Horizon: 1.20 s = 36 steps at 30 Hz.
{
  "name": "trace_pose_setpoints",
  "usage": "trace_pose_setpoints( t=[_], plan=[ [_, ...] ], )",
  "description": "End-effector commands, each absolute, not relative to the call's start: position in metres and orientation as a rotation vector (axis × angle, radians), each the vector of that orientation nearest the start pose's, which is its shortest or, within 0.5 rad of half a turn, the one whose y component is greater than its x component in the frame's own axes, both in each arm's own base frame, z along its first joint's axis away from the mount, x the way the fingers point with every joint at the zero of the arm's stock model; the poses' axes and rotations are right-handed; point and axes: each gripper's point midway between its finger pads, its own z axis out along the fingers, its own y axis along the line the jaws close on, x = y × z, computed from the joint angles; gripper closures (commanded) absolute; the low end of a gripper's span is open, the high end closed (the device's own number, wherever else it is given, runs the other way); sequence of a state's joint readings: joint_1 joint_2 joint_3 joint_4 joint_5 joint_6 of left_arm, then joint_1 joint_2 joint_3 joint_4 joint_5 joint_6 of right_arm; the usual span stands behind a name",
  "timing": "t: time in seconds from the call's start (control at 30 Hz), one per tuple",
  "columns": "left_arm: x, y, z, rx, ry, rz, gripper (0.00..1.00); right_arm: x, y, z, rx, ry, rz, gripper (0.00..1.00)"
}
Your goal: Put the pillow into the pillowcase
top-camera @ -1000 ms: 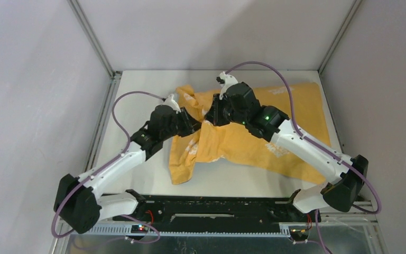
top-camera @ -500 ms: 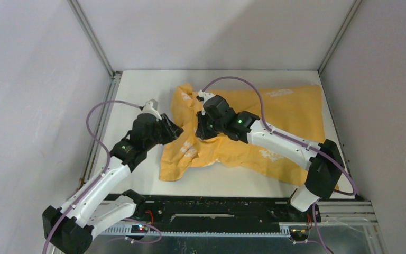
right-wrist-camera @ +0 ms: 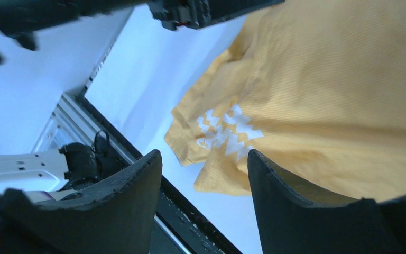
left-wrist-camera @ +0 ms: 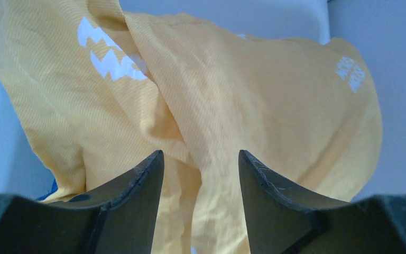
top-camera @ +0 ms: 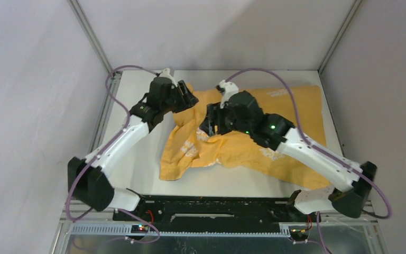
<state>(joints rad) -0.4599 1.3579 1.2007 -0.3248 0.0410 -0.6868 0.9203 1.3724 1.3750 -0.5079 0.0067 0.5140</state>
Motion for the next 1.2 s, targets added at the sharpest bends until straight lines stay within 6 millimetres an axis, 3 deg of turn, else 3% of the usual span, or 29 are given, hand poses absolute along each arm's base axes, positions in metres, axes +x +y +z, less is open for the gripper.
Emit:
trace_pose_setpoints(
  t=[0.0, 0.27, 0.4, 0.43, 0.5, 0.53, 0.67, 0.73, 0.83, 1.0, 1.17],
  plan=[
    [0.38, -0.228, 0.261, -0.155, 2.127, -0.696, 0.42, 0.244, 0.304, 0.296, -0.362, 2.104, 0.762, 0.37],
    [0.405, -0.245, 0.233, -0.175, 2.186, -0.67, 0.43, 0.254, 0.26, 0.285, -0.266, 2.117, 0.677, 0.36],
    [0.417, -0.251, 0.218, -0.188, 2.222, -0.655, 0.65, 0.253, 0.247, 0.281, -0.237, 2.123, 0.664, 0.36],
    [0.422, -0.25, 0.217, -0.194, 2.22, -0.633, 0.78, 0.253, 0.244, 0.282, -0.229, 2.119, 0.664, 0.36],
    [0.434, -0.239, 0.224, -0.223, 2.192, -0.571, 0.97, 0.252, 0.239, 0.284, -0.219, 2.113, 0.663, 0.36],
    [0.439, -0.234, 0.232, -0.238, 2.169, -0.561, 1.0, 0.252, 0.237, 0.284, -0.217, 2.112, 0.66, 0.36],
    [0.466, -0.208, 0.279, -0.291, 2.024, -0.509, 1.0, 0.251, 0.231, 0.279, -0.206, 2.121, 0.638, 0.37],
    [0.477, -0.201, 0.3, -0.293, 1.963, -0.515, 1.0, 0.256, 0.227, 0.264, -0.195, 2.143, 0.601, 0.36],
    [0.492, -0.193, 0.313, -0.282, 1.916, -0.493, 1.0, 0.264, 0.223, 0.229, -0.173, 2.219, 0.569, 0.36],
    [0.518, -0.185, 0.273, -0.273, 1.98, -0.439, 1.0, 0.269, 0.226, 0.189, -0.166, 2.297, 0.561, 0.35],
    [0.523, -0.171, 0.216, -0.32, 2.051, -0.412, 1.0, 0.269, 0.233, 0.19, -0.182, 2.294, 0.597, 0.34]
  ],
)
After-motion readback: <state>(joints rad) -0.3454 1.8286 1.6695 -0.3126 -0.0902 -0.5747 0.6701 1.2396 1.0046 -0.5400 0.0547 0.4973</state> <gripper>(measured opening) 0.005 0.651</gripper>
